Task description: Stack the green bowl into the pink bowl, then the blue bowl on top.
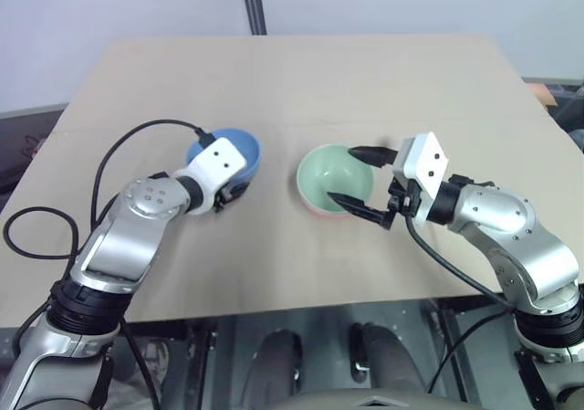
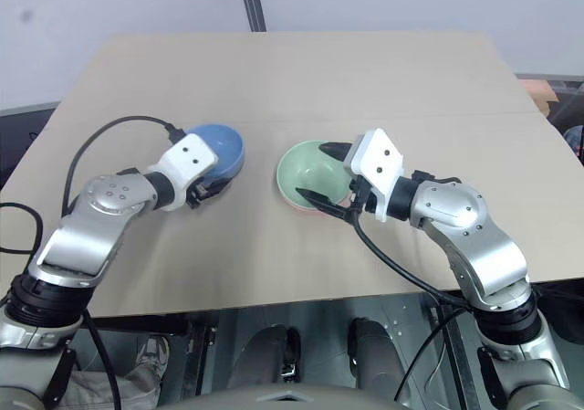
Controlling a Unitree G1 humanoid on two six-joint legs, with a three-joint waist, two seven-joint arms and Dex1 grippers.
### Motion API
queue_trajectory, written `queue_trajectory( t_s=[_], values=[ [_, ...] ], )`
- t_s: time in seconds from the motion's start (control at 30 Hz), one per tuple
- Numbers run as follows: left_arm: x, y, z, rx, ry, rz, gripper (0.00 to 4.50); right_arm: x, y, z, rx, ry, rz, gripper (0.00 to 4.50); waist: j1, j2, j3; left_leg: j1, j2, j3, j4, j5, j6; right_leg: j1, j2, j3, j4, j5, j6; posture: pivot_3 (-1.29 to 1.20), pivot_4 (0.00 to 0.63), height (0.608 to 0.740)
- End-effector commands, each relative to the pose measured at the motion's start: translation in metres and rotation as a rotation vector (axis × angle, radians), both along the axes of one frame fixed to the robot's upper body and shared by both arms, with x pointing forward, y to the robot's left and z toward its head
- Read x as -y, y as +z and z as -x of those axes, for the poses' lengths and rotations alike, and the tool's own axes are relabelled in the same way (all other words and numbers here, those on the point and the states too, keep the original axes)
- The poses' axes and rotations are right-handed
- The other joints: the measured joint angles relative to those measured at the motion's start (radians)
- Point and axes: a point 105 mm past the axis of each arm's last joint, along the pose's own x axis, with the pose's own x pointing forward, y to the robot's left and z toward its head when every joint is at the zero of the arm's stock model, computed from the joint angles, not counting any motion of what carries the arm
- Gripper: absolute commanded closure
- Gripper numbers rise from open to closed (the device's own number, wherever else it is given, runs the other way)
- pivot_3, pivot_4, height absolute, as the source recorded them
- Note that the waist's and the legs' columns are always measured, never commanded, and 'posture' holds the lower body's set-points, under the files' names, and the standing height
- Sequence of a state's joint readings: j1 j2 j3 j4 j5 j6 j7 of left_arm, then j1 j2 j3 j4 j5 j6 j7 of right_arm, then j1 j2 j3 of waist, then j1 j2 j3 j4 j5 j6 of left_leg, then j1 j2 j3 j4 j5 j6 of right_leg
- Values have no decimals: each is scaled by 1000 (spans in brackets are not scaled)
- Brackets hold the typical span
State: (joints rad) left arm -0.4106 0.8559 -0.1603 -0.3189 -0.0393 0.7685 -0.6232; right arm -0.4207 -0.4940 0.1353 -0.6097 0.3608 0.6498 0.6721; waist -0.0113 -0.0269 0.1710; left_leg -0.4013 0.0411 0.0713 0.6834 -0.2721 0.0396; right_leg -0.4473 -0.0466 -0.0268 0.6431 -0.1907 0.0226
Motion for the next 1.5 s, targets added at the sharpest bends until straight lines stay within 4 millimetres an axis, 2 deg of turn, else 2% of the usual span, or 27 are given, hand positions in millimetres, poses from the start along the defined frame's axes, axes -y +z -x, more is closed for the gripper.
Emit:
queue_trajectory(
  t_s=[0.03,0.07,0.17,0.23,0.33,0.43,0.6,0.73,0.83,0.93,1.1,1.13,1.2,1.27,1.3,1.33,1.4,1.5],
  values=[
    [-1,12,-3,35,-5,-22,4213,4,11,3,64,-23,-15,565,1,0,0,0,0,0,0,0,0,0,0,0,0,0,0,0,150,740],
    [1,12,-3,27,-18,-22,4484,5,11,2,65,-29,-15,565,1,0,0,0,0,0,0,0,0,0,0,0,0,0,0,0,150,740],
    [13,19,-1,31,-79,22,4484,11,10,0,67,-58,-13,565,4,0,0,0,0,0,0,0,0,0,0,0,0,0,0,0,150,740],
    [27,36,0,89,-150,81,4484,16,9,-1,71,-82,-13,565,7,0,0,0,0,0,0,0,0,0,0,0,0,0,0,0,150,740],
    [59,74,7,195,-324,204,4484,33,5,-3,58,-159,-21,565,16,-2,1,-1,-1,0,1,0,0,0,-1,-1,0,0,0,0,150,740],
    [84,90,23,247,-521,201,4484,53,-4,-1,34,-239,-10,565,23,-1,1,-2,-1,0,1,0,0,0,0,-1,-1,0,0,0,150,740],
    [103,75,37,221,-753,89,4484,75,-9,1,23,-354,-14,565,20,-1,1,0,-1,2,1,0,0,0,0,2,-1,0,0,0,150,740],
    [118,52,41,172,-925,6,4484,79,-10,0,27,-396,-26,565,24,-1,1,1,-1,3,1,0,0,2,0,1,0,-3,1,0,150,740],
    [133,50,42,197,-1024,18,4484,80,-12,0,27,-409,-25,565,26,-1,1,1,-1,3,2,0,0,2,0,0,0,-4,1,0,150,740],
    [141,54,39,227,-1063,39,3286,79,-13,2,24,-418,-27,565,26,-1,1,0,-1,3,3,0,0,2,0,0,0,-1,2,0,150,740],
    [130,64,36,208,-1001,121,1137,82,-23,11,-2,-422,-15,565,22,-1,1,0,-1,1,3,0,0,2,0,1,0,0,1,0,150,740],
    [127,65,36,199,-982,129,1137,83,-24,12,-4,-422,-10,565,20,-1,1,0,-1,0,2,0,0,2,1,1,0,0,1,0,150,740],
    [112,77,35,155,-888,257,1137,86,-25,13,-6,-418,1,565,18,-1,1,0,-1,0,2,0,0,2,1,1,0,-2,4,0,150,740],
    [98,85,34,84,-797,420,1137,90,-26,14,-13,-415,5,565,16,-1,1,0,0,0,3,0,0,2,1,1,0,-2,4,0,150,740],
    [91,91,35,74,-766,572,1137,93,-27,14,-28,-402,8,565,17,-1,1,1,0,0,3,0,0,2,0,1,0,-2,4,0,150,740],
    [83,97,38,133,-761,633,1137,95,-28,15,-43,-391,13,565,17,-1,0,1,0,0,3,0,0,2,0,1,0,-2,5,0,150,740],
    [67,90,39,121,-685,660,1075,98,-29,15,-60,-366,26,38,16,-1,0,2,0,0,3,0,0,3,0,1,1,-2,5,0,150,740],
    [39,67,41,103,-542,640,1075,106,-31,15,-96,-319,38,38,22,-1,0,3,0,-1,3,0,0,4,0,0,0,-2,4,0,150,740]
  ],
)
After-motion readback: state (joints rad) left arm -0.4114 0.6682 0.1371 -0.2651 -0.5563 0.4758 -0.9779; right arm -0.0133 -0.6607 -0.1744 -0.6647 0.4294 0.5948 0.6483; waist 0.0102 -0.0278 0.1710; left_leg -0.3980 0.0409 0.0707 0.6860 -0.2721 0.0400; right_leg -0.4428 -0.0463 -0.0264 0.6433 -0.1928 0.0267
